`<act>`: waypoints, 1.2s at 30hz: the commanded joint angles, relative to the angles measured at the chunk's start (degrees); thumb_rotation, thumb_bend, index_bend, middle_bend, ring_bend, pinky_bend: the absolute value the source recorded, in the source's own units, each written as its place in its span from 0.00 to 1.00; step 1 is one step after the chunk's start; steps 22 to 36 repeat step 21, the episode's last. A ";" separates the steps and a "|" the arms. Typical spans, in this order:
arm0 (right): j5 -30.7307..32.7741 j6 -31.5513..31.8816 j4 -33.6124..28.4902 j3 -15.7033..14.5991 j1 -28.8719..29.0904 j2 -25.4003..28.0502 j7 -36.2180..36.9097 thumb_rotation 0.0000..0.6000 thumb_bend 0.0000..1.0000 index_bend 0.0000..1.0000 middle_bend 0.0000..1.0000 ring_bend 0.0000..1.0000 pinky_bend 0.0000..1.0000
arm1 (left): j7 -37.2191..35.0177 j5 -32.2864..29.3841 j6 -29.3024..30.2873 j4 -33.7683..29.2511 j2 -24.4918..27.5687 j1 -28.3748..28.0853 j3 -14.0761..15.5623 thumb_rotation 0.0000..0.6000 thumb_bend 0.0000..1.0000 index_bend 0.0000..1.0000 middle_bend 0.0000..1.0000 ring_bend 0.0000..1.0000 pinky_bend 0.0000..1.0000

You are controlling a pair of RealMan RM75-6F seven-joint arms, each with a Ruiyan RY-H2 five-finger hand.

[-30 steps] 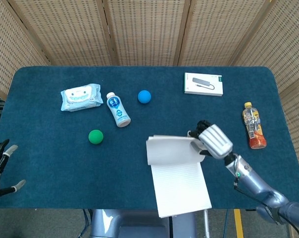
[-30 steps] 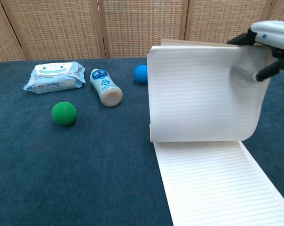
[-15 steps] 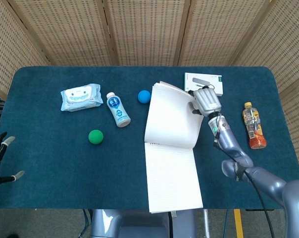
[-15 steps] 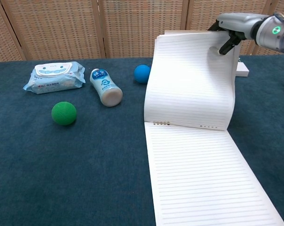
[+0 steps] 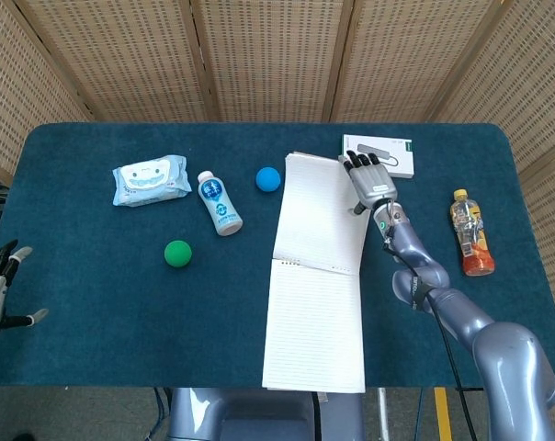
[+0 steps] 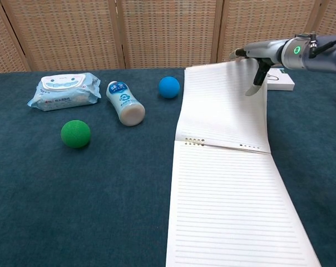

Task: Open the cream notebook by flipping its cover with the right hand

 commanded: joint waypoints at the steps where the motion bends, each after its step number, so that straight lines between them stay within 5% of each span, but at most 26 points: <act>1: -4.21 8.78 -5.22 -0.55 -2.12 2.03 3.55 1.00 0.00 0.00 0.00 0.00 0.00 | 0.02 0.49 0.21 -0.21 0.03 -0.02 0.20 1.00 0.00 0.00 0.00 0.00 0.00; 5: -8.22 20.32 -15.14 -1.56 -7.55 6.63 3.80 1.00 0.00 0.00 0.00 0.00 0.00 | -0.93 2.08 1.08 -0.32 0.36 0.36 0.70 1.00 0.00 0.00 0.00 0.00 0.00; 10: -15.46 38.35 -31.16 -6.49 -19.07 14.91 1.69 1.00 0.00 0.00 0.00 0.00 0.00 | -2.04 6.05 4.83 -0.06 0.18 1.65 1.53 1.00 0.00 0.00 0.00 0.00 0.00; 18: -23.03 55.22 -38.10 -14.64 -33.42 20.22 3.05 1.00 0.00 0.00 0.00 0.00 0.00 | -4.32 13.34 10.91 0.42 0.09 4.05 3.66 1.00 0.00 0.00 0.00 0.00 0.00; 21: -24.64 58.78 -38.66 -17.22 -37.57 21.01 5.06 1.00 0.00 0.00 0.00 0.00 0.00 | -4.49 15.76 13.03 0.58 -0.11 5.02 4.58 1.00 0.00 0.00 0.00 0.00 0.00; 36: -24.64 58.78 -38.66 -17.22 -37.57 21.01 5.06 1.00 0.00 0.00 0.00 0.00 0.00 | -4.49 15.76 13.03 0.58 -0.11 5.02 4.58 1.00 0.00 0.00 0.00 0.00 0.00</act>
